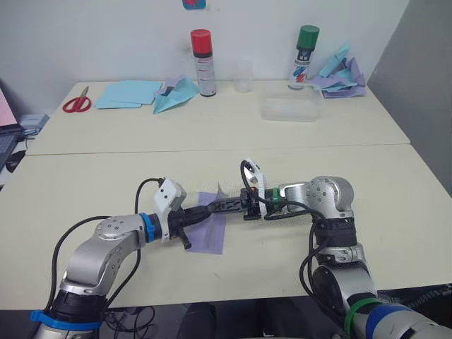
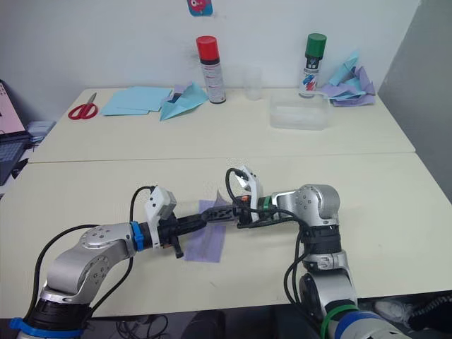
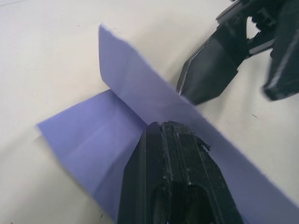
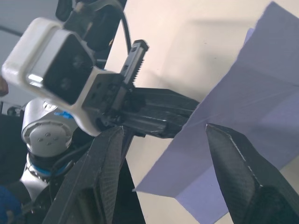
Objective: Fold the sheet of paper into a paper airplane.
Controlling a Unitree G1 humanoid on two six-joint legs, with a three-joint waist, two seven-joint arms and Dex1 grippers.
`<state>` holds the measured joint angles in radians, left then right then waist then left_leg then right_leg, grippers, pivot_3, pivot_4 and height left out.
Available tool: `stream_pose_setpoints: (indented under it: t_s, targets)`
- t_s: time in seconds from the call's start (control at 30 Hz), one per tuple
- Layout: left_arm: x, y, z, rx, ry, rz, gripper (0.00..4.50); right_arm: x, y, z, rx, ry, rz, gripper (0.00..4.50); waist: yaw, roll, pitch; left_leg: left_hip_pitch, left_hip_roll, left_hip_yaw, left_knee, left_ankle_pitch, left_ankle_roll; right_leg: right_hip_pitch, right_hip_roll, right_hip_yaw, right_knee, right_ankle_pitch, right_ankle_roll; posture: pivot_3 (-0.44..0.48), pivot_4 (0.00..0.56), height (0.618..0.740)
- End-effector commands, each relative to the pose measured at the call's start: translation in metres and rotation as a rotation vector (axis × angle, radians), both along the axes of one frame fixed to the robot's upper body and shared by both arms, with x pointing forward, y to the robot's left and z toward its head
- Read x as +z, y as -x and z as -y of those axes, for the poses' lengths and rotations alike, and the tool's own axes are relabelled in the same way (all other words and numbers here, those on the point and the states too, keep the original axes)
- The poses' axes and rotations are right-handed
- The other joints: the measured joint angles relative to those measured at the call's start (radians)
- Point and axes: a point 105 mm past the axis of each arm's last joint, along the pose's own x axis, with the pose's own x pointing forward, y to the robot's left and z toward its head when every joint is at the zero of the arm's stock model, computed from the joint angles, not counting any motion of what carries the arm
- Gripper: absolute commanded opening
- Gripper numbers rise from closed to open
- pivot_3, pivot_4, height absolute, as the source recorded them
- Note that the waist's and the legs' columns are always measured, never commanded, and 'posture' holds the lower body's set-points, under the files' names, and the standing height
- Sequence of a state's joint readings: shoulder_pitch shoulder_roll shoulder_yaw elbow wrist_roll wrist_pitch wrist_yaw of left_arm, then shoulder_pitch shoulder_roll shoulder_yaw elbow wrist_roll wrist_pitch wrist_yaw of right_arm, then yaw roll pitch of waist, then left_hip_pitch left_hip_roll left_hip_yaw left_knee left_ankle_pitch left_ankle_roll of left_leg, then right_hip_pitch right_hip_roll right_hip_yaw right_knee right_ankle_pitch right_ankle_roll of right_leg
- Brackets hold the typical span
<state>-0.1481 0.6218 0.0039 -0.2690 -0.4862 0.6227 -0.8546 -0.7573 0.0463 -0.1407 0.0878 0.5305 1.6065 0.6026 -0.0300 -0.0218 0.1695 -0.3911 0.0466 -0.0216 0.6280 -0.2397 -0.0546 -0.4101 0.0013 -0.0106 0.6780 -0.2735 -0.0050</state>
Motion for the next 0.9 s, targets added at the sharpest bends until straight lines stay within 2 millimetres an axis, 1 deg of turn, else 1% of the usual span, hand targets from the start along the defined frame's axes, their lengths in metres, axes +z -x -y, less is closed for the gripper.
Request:
stream_pose_setpoints:
  t_s: [0.03, 0.23, 0.47, 0.6, 0.63, 0.67, 0.7, 0.77, 0.87, 0.9]
  targets:
    - [0.008, 0.003, 0.008, -0.030, 0.008, 0.035, 0.00, 0.004, 0.000, -0.002, 0.000, -0.004, 0.009, 2.90, -0.001, 0.000, 0.000, 0.000, 0.000, 0.000, 0.000, 0.000, 0.000, 0.000, 0.000, 0.000, 0.000, 0.000, 0.000, 0.000, 0.150, 0.740]
    - [0.007, 0.004, 0.010, -0.035, 0.013, 0.032, 0.00, -0.005, -0.001, 0.000, -0.018, 0.058, 0.018, 2.90, -0.001, 0.000, 0.000, 0.000, 0.000, 0.000, 0.000, 0.000, 0.000, -0.001, 0.000, 0.000, 0.000, 0.000, 0.000, 0.000, 0.150, 0.740]
    - [0.007, 0.009, 0.017, -0.064, 0.030, 0.020, 0.00, -0.005, -0.001, -0.001, -0.019, 0.062, 0.015, 2.90, -0.001, 0.000, 0.000, -0.001, 0.000, 0.000, 0.000, 0.000, 0.000, -0.001, 0.000, 0.000, 0.000, 0.000, 0.000, 0.000, 0.150, 0.740]
    - [0.005, 0.009, 0.016, -0.061, 0.026, 0.018, 0.00, -0.007, 0.000, 0.000, -0.021, 0.067, 0.009, 2.90, -0.001, 0.000, 0.000, -0.001, 0.000, 0.000, 0.000, 0.000, 0.000, -0.001, 0.001, 0.000, 0.000, 0.000, 0.000, 0.000, 0.150, 0.740]
    - [0.005, 0.009, 0.015, -0.058, 0.023, 0.017, 0.00, -0.008, 0.000, 0.000, -0.022, 0.068, 0.008, 2.55, -0.001, 0.000, 0.000, -0.001, 0.000, 0.000, 0.000, 0.000, 0.000, -0.001, 0.001, 0.000, 0.000, 0.000, 0.000, 0.000, 0.150, 0.740]
    - [0.003, 0.009, 0.013, -0.054, 0.015, 0.014, 0.00, -0.008, -0.001, 0.001, -0.026, 0.070, 0.006, 2.36, -0.001, 0.000, 0.000, -0.001, 0.000, 0.000, 0.000, 0.000, 0.000, -0.001, 0.001, 0.000, 0.000, 0.000, 0.000, 0.000, 0.150, 0.740]
    - [0.001, 0.009, 0.011, -0.049, 0.003, 0.011, 0.00, -0.009, -0.001, 0.002, -0.031, 0.072, 0.004, 2.06, -0.001, 0.000, 0.000, -0.001, 0.000, 0.000, 0.000, 0.000, 0.000, -0.001, 0.001, 0.000, 0.000, 0.000, 0.000, 0.000, 0.150, 0.740]
    - [-0.001, 0.009, 0.009, -0.045, -0.012, 0.007, 0.00, -0.010, -0.002, 0.003, -0.037, 0.076, 0.003, 1.34, -0.001, 0.000, 0.000, -0.001, 0.000, 0.000, 0.000, 0.000, 0.000, -0.001, 0.001, 0.000, 0.000, 0.000, 0.000, 0.000, 0.150, 0.740]
    - [-0.012, 0.009, 0.005, -0.034, -0.052, -0.014, 0.00, -0.011, -0.002, 0.006, -0.046, 0.084, 0.002, 0.24, -0.001, 0.000, 0.000, -0.001, 0.000, 0.000, 0.000, 0.000, 0.000, -0.001, 0.001, 0.000, 0.000, 0.000, 0.000, 0.000, 0.150, 0.740]
    - [-0.015, 0.009, 0.004, -0.034, -0.061, -0.020, 0.00, -0.012, -0.002, 0.006, -0.048, 0.086, 0.002, 0.01, -0.001, 0.000, 0.000, -0.001, 0.000, 0.000, 0.000, 0.000, 0.000, -0.001, 0.001, 0.000, 0.000, 0.000, 0.000, 0.000, 0.150, 0.740]
